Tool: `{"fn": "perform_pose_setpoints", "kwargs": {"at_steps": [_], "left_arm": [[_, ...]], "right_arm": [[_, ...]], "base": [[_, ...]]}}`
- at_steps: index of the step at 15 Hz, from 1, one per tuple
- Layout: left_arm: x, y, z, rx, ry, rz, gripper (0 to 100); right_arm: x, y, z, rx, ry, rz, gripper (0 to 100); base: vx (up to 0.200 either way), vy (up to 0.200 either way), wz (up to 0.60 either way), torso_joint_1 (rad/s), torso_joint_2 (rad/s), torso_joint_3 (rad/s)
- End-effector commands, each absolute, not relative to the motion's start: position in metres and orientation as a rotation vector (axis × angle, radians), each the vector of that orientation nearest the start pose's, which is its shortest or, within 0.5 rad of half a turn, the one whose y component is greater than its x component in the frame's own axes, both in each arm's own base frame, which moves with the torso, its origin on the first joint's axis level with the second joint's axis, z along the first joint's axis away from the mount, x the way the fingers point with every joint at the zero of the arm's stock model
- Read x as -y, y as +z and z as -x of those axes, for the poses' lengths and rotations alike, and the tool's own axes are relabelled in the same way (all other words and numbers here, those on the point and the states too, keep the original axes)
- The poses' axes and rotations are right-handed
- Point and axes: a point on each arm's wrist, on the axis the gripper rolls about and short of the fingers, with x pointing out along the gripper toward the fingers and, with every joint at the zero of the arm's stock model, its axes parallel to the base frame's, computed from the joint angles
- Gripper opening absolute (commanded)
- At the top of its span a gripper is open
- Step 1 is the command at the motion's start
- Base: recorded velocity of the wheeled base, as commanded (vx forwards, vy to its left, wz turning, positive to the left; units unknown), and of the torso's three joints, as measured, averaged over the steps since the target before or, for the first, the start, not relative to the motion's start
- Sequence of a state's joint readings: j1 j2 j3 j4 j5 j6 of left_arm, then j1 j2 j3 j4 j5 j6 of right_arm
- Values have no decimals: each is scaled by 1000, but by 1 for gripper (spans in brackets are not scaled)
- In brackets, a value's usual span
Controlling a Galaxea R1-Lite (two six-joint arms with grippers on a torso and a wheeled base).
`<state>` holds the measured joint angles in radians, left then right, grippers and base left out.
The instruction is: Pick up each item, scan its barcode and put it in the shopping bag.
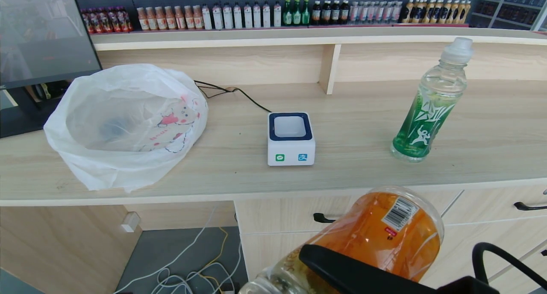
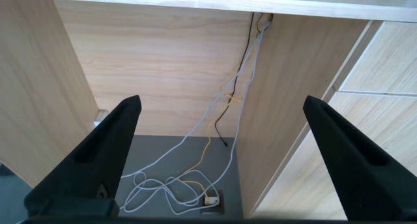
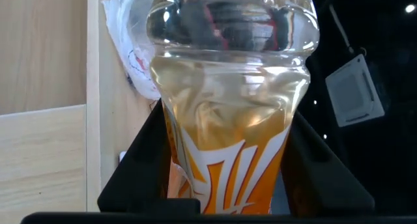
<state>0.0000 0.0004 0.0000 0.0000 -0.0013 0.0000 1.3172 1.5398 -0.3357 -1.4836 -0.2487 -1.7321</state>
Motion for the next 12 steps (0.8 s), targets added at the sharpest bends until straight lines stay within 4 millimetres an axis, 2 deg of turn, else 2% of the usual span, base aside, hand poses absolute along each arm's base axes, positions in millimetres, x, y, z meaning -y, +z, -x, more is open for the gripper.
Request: {"fn": "perform_pose_setpoints", "kwargs": {"at_steps": [1,8,12], "left_arm": [[0,75,23,0,0,0,100],[0,75,23,0,-2,0,100],[0,75,23,0,-2,0,100]], "right_arm": [[-213,192,-61,1029,576,1343,0],[-214,193,-61,1031,575,1342,0],[-210,190,-60,949,651,1201,0]], "base": [[0,0,0,0,0,0],[0,0,0,0,0,0],[0,0,0,0,0,0]]}}
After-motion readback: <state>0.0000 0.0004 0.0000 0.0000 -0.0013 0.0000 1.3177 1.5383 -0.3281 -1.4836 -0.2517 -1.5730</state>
